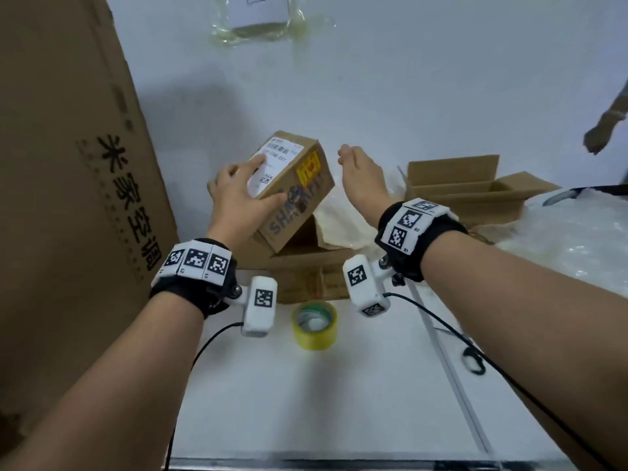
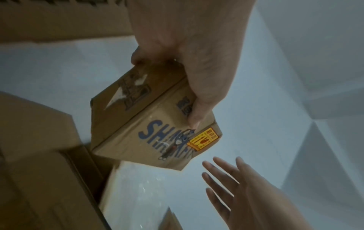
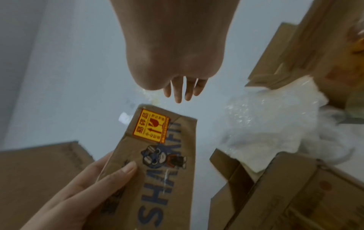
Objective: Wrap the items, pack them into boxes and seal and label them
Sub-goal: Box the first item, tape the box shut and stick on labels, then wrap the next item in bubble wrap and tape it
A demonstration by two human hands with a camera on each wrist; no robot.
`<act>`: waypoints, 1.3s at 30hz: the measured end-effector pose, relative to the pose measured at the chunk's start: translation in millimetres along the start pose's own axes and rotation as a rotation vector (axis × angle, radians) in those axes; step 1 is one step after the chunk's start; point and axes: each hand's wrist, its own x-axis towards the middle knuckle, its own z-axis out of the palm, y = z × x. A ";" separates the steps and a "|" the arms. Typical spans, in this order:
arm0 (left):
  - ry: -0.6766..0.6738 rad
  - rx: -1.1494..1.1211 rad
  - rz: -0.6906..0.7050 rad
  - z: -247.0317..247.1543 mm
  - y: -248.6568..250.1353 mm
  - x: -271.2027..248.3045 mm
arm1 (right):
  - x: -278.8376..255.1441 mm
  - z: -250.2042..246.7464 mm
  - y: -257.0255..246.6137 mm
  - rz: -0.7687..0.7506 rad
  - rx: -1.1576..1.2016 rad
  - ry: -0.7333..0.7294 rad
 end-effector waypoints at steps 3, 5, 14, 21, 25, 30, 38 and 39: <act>0.066 0.023 -0.128 -26.8 -44.9 10.1 | 5.2 41.7 -10.3 -0.059 -0.083 -0.159; 0.100 0.104 -0.218 -38.1 -71.9 13.0 | 9.4 68.8 -9.2 -0.095 -0.164 -0.228; 0.021 0.314 -0.549 -23.3 -168.6 9.1 | 20.4 147.4 31.9 -0.139 -0.552 -0.382; 0.060 0.449 -0.585 25.4 -214.0 -3.7 | 5.9 181.2 51.1 -0.168 -0.732 -0.442; -0.166 0.501 -0.637 38.3 -229.6 -1.9 | 0.1 197.8 54.7 -0.171 -0.782 -0.495; -0.549 0.518 -0.571 23.5 -236.6 12.5 | -4.3 208.1 60.6 -0.250 -0.822 -0.447; -0.095 0.451 -0.342 42.8 -244.0 8.5 | -9.8 207.4 63.5 -0.215 -0.825 -0.463; -0.091 0.494 -0.354 43.1 -242.3 12.8 | -11.8 207.8 64.5 -0.201 -0.822 -0.471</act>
